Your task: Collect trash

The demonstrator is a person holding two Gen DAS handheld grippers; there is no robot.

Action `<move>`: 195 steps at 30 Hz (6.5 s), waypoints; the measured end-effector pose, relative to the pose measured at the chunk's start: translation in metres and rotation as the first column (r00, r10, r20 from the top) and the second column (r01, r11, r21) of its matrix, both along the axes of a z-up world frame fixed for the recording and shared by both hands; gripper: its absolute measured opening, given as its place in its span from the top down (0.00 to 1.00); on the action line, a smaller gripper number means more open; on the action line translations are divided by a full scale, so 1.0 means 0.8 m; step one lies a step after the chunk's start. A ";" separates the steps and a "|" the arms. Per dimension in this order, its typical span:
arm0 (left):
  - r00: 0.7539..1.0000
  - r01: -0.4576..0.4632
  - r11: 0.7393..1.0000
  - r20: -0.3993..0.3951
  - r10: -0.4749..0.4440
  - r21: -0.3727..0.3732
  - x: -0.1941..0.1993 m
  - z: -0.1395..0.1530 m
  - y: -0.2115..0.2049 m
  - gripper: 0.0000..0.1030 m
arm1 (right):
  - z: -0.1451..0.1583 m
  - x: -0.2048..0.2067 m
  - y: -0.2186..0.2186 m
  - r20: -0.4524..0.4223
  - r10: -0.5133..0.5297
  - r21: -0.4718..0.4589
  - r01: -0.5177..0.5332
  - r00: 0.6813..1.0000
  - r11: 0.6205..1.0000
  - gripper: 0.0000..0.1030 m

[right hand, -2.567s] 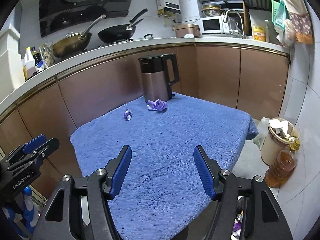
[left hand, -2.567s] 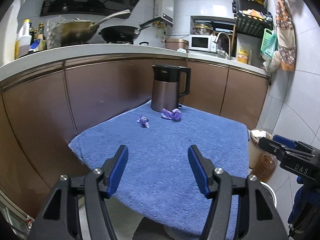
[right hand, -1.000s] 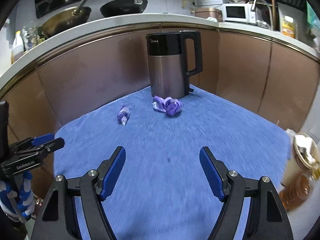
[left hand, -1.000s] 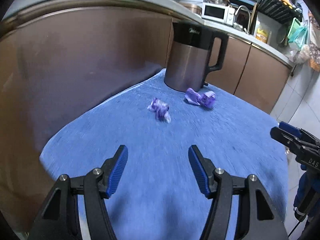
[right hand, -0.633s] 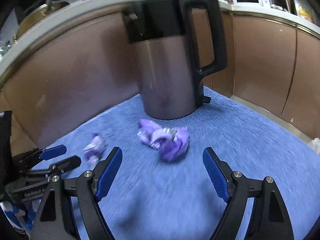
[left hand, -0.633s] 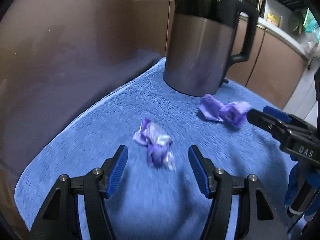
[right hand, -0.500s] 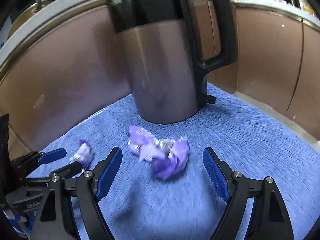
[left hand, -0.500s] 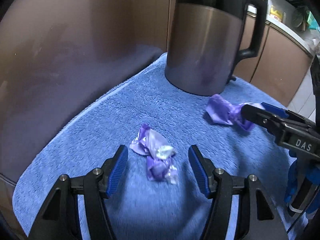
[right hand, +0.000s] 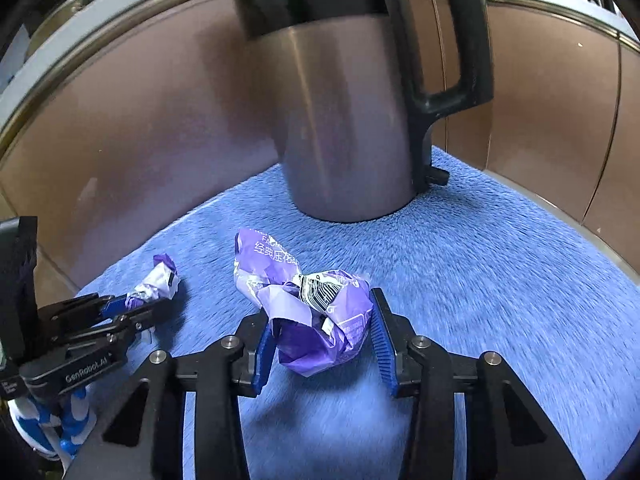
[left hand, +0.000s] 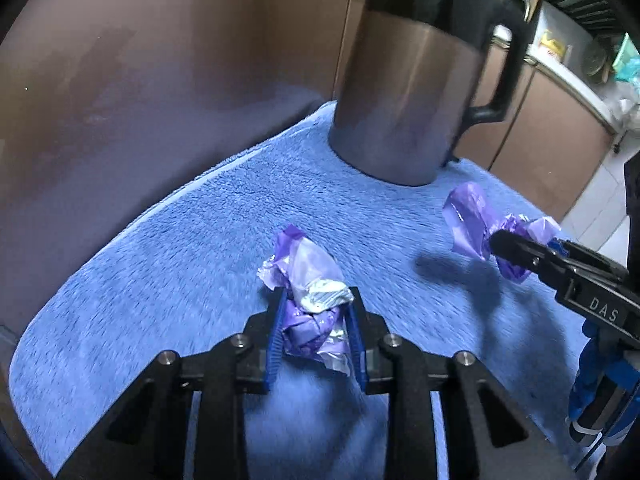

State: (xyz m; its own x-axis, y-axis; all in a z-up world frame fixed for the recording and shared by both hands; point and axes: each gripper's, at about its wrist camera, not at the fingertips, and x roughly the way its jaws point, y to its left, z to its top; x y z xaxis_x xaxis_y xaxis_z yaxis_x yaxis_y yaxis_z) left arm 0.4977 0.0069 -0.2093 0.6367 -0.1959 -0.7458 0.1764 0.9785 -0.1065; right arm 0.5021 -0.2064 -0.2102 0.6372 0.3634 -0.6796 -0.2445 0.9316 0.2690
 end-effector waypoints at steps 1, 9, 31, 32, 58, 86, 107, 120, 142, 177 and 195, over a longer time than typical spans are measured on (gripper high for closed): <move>1.000 0.003 1.000 0.008 -0.003 -0.008 -0.012 0.008 0.002 0.74 | 0.007 -0.013 -0.001 0.008 -0.002 0.003 0.002 1.000 1.000 0.59; 0.994 0.017 1.000 0.111 -0.015 -0.016 -0.145 0.088 0.009 0.74 | 0.073 -0.140 -0.010 0.070 -0.021 -0.012 0.022 0.997 1.000 0.59; 0.922 0.107 0.981 0.353 -0.160 0.164 -0.458 0.172 -0.074 0.74 | 0.155 -0.489 -0.084 0.223 -0.172 -0.015 0.180 0.960 0.984 0.59; 0.919 0.113 0.979 0.356 -0.168 0.170 -0.463 0.172 -0.080 0.74 | 0.155 -0.489 -0.087 0.224 -0.179 -0.015 0.187 0.958 0.982 0.59; 0.833 0.271 0.913 0.402 -0.381 0.304 -0.551 0.178 -0.207 0.74 | 0.129 -0.635 -0.231 0.216 -0.478 0.081 0.473 0.851 0.878 0.59; 0.718 0.695 0.713 -0.041 -0.695 0.091 -0.454 0.038 -0.453 0.73 | -0.044 -0.631 -0.375 -0.060 -0.706 -0.022 0.706 0.705 0.708 0.58; 0.695 0.718 0.695 -0.073 -0.716 0.020 -0.422 0.012 -0.487 0.48 | -0.150 -0.596 -0.425 -0.217 -0.746 -0.124 0.741 0.629 0.661 0.33; 0.823 0.519 0.827 0.134 -0.552 0.215 -0.437 0.088 -0.356 0.44 | -0.049 -0.591 -0.362 -0.090 -0.702 -0.063 0.699 0.707 0.712 0.33; 0.954 0.039 0.977 0.285 -0.099 0.210 -0.426 0.116 -0.114 0.31 | 0.091 -0.493 -0.110 0.126 -0.315 -0.072 0.325 0.941 0.943 0.22; 0.942 -0.075 0.987 0.335 0.024 0.141 -0.420 0.121 -0.068 0.28 | 0.085 -0.452 -0.067 0.129 -0.296 -0.104 0.310 0.947 0.945 0.10; 0.937 -0.078 0.989 0.347 0.031 0.122 -0.421 0.123 -0.063 0.28 | 0.093 -0.458 -0.074 0.169 -0.355 -0.116 0.376 0.920 0.919 0.07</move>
